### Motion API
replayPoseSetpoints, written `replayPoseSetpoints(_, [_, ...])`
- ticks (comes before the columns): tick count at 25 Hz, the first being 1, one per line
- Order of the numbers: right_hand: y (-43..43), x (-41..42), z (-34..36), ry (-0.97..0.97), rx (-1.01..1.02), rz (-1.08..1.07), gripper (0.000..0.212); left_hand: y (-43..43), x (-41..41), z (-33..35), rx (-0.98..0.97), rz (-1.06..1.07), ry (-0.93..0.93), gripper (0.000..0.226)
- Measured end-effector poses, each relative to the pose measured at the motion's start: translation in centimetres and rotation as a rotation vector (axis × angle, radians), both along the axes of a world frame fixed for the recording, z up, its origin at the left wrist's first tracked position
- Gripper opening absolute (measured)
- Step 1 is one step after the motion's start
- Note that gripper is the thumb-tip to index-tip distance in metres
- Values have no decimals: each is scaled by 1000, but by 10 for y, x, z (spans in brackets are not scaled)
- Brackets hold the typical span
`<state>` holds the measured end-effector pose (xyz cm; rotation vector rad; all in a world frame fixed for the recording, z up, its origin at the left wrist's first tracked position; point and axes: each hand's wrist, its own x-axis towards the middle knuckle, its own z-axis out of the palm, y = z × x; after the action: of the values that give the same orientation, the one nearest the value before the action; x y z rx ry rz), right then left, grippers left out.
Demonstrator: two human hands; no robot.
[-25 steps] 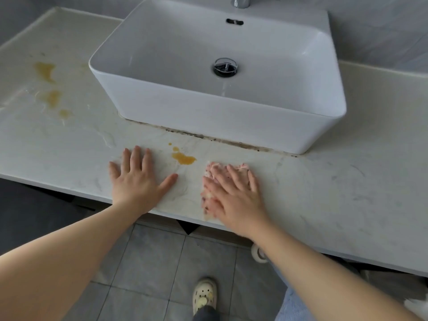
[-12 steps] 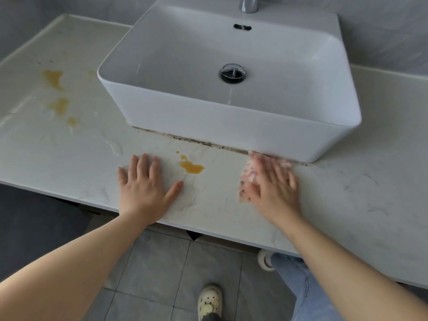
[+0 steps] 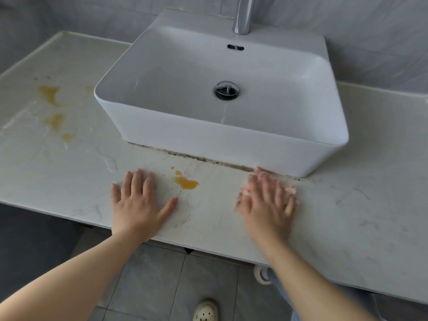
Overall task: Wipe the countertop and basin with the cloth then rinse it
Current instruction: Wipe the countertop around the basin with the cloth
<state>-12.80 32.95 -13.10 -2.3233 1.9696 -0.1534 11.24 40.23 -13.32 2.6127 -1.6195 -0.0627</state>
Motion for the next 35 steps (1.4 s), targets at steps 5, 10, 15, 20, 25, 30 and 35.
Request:
replayPoseSetpoints(5, [22, 0, -8, 88, -75, 635, 51, 0, 0, 1, -15, 7, -4, 100])
replayPoseSetpoints(10, [-1, 6, -2, 12, -42, 50, 59, 0, 0, -1, -18, 5, -14, 99])
replayPoseSetpoints(15, [34, -36, -8, 171, -100, 716, 60, 0, 1, -2, -52, 8, -7, 97])
replayPoseSetpoints(20, [-3, 10, -4, 30, -53, -21, 59, 0, 0, 0, -53, 17, 8, 97])
replayPoseSetpoints(25, [43, 5, -8, 138, -112, 596, 54, 0, 2, -2, -75, 13, 15, 95])
replayPoseSetpoints(30, [4, -35, -14, 98, -123, -139, 61, 1, 2, -6, -80, 15, 4, 92])
replayPoseSetpoints(35, [36, 66, 0, -4, -65, 235, 54, 0, 3, -5, -67, 8, 0, 95])
